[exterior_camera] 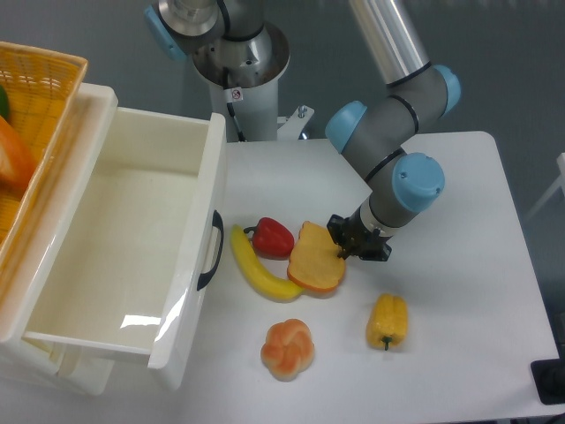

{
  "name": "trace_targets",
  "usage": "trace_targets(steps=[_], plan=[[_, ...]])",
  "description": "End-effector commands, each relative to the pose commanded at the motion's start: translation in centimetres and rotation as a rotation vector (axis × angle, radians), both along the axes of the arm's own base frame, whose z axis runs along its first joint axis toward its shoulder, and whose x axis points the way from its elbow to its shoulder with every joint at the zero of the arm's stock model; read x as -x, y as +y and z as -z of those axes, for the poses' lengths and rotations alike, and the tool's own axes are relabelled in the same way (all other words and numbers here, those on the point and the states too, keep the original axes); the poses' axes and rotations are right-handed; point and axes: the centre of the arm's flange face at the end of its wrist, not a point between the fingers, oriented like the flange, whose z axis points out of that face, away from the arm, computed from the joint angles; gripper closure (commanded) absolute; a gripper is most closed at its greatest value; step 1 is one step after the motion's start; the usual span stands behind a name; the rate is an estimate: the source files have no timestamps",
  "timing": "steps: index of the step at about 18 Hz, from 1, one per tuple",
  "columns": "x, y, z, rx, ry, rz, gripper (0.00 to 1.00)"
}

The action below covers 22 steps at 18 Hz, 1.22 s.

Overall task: Pick up the bread slice
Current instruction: 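Lower the open gripper onto the bread slice's crust edge and close, then lift the gripped bread slice up off the table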

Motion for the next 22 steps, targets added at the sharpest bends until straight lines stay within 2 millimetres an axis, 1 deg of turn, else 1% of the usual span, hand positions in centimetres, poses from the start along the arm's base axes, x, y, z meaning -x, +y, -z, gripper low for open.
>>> trace_targets(steps=[5,8,11,13,15,17,20,22], plan=[[3.4,1.2,-4.1,-0.017,0.091,-0.056,1.0],[5.7,1.3,-6.8,-0.017,0.158,-0.056,1.0],[7.7,0.9,-8.4,-0.038,0.199,-0.047,1.0],[9.0,0.7,-10.3,-0.048,0.24,-0.025,1.0],[10.2,0.2,-11.5,-0.053,0.268,-0.029,1.0],[11.0,0.1,-12.6,-0.049,0.298,0.02,1.0],[12.3,-0.5,-14.4,0.038,0.346,0.132,1.0],[13.5,-1.5,-15.1,0.047,0.354,0.17,1.0]])
